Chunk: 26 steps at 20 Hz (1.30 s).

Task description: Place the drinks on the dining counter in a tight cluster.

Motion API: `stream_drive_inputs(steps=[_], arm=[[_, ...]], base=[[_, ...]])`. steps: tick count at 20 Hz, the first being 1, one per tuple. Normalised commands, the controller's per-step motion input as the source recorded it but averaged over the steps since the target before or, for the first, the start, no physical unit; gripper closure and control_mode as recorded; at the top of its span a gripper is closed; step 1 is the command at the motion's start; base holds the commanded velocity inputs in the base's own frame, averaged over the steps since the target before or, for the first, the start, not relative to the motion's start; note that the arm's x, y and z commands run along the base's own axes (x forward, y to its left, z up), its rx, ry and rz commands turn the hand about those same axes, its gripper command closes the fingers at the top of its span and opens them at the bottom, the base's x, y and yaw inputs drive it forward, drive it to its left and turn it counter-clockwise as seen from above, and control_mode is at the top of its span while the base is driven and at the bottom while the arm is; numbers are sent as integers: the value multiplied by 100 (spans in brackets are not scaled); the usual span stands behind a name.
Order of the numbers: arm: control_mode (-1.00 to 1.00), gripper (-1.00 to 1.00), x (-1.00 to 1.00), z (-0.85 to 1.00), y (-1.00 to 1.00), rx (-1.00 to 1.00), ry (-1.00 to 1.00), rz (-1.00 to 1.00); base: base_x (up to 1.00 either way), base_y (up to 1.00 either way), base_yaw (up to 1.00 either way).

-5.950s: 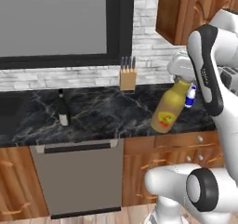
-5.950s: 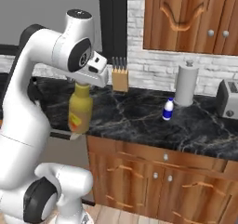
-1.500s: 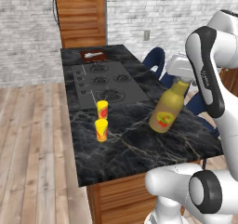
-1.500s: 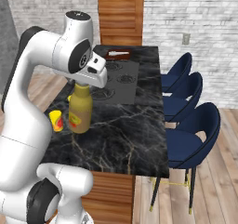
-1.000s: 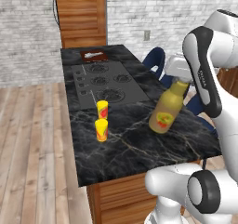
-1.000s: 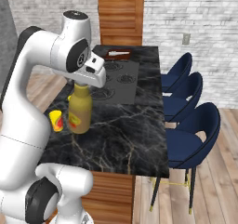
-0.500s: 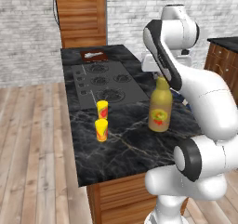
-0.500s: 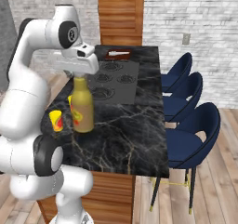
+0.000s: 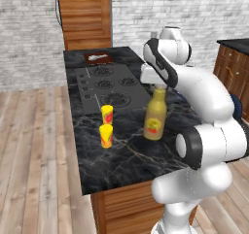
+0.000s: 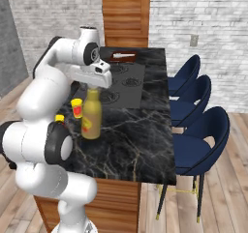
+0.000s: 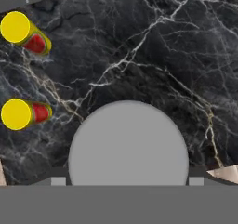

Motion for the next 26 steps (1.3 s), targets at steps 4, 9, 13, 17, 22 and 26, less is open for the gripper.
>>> stream_drive_inputs(steps=[4, 9, 13, 17, 22, 26], arm=[[-100, 100, 49, -37, 3, -1, 0, 0], [-100, 100, 2, -34, 1, -4, 0, 0], [-100, 100, 0, -3, 21, -7, 0, 0], [-100, 100, 0, -19, 21, -4, 0, 0], [-100, 100, 0, -33, 1, 0, 0, 0], [-100, 100, 0, -33, 0, 0, 0, 0]], base=[[0, 0, 0], [0, 0, 0], [0, 0, 0], [0, 0, 0], [0, 0, 0], [0, 0, 0]])
